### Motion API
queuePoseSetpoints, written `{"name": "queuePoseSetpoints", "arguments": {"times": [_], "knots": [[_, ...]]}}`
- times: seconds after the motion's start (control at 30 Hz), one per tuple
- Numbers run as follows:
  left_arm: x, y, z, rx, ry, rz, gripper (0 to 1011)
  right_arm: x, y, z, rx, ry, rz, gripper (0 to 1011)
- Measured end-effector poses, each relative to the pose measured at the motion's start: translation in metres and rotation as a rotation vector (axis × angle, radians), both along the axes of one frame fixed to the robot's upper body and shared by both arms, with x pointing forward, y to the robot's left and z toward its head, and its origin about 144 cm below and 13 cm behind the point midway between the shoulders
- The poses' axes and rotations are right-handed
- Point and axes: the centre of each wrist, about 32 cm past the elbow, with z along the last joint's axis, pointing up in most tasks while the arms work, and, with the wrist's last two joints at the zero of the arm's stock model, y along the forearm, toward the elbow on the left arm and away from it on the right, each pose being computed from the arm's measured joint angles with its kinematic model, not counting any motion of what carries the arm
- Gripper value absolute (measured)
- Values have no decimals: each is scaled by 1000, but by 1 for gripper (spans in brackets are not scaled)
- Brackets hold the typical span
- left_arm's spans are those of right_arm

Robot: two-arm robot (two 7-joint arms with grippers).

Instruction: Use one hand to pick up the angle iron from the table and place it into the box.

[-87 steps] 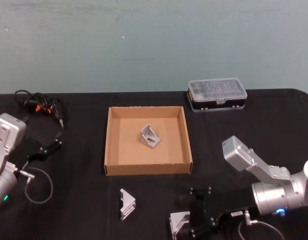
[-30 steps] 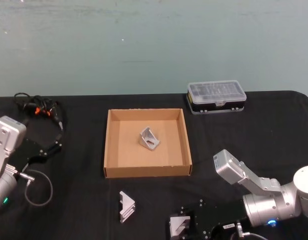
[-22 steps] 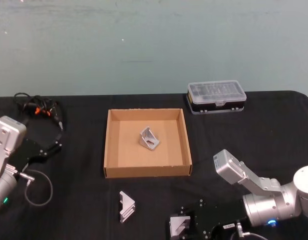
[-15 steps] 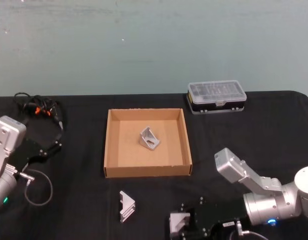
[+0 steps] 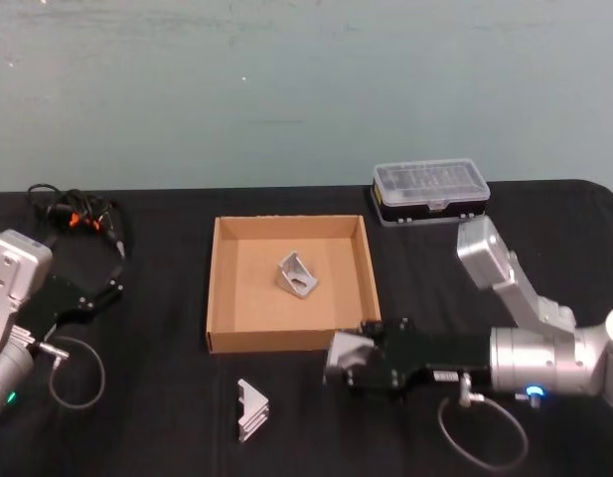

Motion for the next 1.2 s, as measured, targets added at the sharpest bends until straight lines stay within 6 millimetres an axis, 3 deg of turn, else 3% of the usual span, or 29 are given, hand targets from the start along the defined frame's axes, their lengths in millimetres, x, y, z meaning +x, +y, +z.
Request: {"name": "queuePoseSetpoints", "arguments": {"times": [0.23, 0.43, 0.87, 1.2], "knots": [[0, 0, 0, 0, 0, 0, 1000, 17, 13, 19, -11, -18, -77, 553], [0, 0, 0, 0, 0, 0, 1000, 47, 29, 28, -57, 0, -174, 553], [0, 0, 0, 0, 0, 0, 1000, 96, 53, 20, -124, 75, -248, 553], [0, 0, 0, 0, 0, 0, 1000, 106, 60, 15, -176, 122, -259, 553]]}}
